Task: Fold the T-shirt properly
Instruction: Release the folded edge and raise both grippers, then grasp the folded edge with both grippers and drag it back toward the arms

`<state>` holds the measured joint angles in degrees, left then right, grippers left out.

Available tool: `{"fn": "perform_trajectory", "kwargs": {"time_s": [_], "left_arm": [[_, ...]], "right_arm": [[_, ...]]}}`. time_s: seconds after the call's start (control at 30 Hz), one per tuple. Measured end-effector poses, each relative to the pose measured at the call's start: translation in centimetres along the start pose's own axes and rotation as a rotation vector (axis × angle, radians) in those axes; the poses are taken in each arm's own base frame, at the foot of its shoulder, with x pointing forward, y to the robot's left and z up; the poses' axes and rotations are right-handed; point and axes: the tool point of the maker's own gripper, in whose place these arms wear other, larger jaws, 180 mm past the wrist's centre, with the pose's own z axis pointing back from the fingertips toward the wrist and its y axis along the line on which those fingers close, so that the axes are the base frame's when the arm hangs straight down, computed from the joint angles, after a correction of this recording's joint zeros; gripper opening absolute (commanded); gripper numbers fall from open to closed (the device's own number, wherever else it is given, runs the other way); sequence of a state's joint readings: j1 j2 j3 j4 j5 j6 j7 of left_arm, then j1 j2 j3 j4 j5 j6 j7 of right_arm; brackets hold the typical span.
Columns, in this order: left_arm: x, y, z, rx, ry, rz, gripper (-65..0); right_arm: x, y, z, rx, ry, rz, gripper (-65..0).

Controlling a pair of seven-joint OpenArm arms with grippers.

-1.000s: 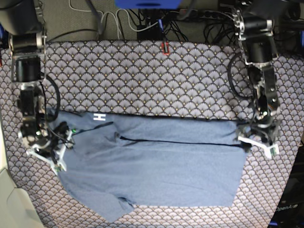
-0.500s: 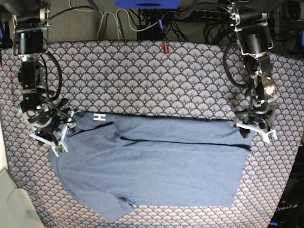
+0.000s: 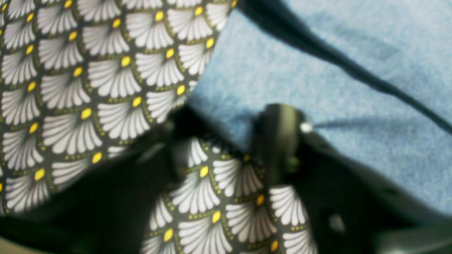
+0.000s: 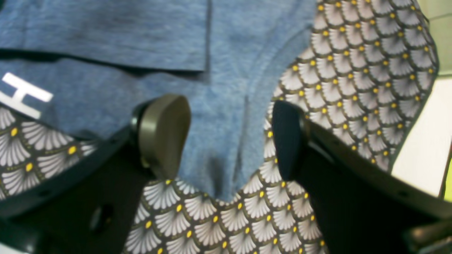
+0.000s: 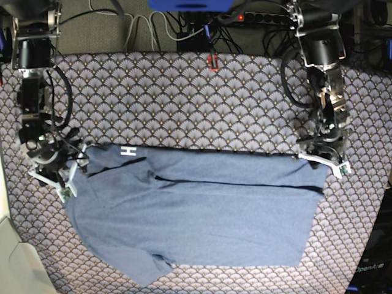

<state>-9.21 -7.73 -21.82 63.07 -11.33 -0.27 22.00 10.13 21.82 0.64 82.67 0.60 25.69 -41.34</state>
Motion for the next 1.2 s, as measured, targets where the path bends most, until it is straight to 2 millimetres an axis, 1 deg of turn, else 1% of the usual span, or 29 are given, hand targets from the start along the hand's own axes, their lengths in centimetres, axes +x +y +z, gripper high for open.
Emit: {"fn": "perform_trajectory", "kwargs": {"time_s": [0.07,0.1,0.13,0.17,0.27,0.33,0.47,0.53,0.63,0.73,0.77,0.9,1.1,1.2], "left_arm": [[0.0,0.0,0.0,-0.002,-0.001,0.003,-62.8],[0.0,0.0,0.0,-0.002,-0.001,0.004,-65.0],[0.0,0.0,0.0,-0.001,0.0,0.002,-65.0],[0.0,0.0,0.0,0.0,0.0,0.001,-63.2],[0.1,0.0,0.0,0.001,-0.001,0.001,-64.9],[0.1,0.1,0.0,0.001,-0.002,0.001,-64.8],[0.3,0.2,0.0,0.003,-0.005,-0.002,-64.8],[0.4,0.3,0.0,0.004,-0.008,-0.003,-64.8],[0.5,0.3,0.0,0.004,-0.009,-0.003,-64.8],[0.5,0.3,0.0,0.004,-0.008,-0.003,-64.8],[0.5,0.3,0.0,0.004,-0.008,-0.004,-64.8],[0.6,0.3,-0.1,0.004,-0.009,-0.003,-64.8],[1.0,0.5,0.0,0.002,-0.018,-0.008,-64.8],[1.3,0.9,0.0,0.007,-0.022,-0.016,-64.8]], "right_arm": [[0.0,0.0,0.0,0.0,0.0,0.001,-23.8],[-0.1,-0.1,0.0,-0.001,0.001,0.002,-23.8],[-0.1,-0.2,0.1,-0.003,0.002,0.005,-23.8],[-0.2,-0.5,0.1,-0.008,0.005,0.008,-23.8],[-0.3,-0.7,0.1,-0.011,0.008,0.011,-23.8],[-0.6,-0.6,0.1,-0.009,0.01,0.01,-23.8],[-3.6,-0.6,0.5,-0.013,0.068,-0.003,-23.8],[-4.6,-0.6,0.6,-0.012,0.084,-0.014,-23.8],[-6.0,-0.4,0.1,-0.002,0.114,-0.035,-23.8],[-7.8,-0.1,-0.5,0.016,0.166,-0.057,-23.8],[-8.1,0.0,-0.6,0.019,0.172,-0.06,-23.8],[-7.6,0.0,-0.8,0.018,0.133,-0.062,-23.9],[-7.8,0.1,-0.8,0.02,0.136,-0.062,-24.5],[-7.7,0.1,-0.8,0.021,0.132,-0.063,-30.0]]}}
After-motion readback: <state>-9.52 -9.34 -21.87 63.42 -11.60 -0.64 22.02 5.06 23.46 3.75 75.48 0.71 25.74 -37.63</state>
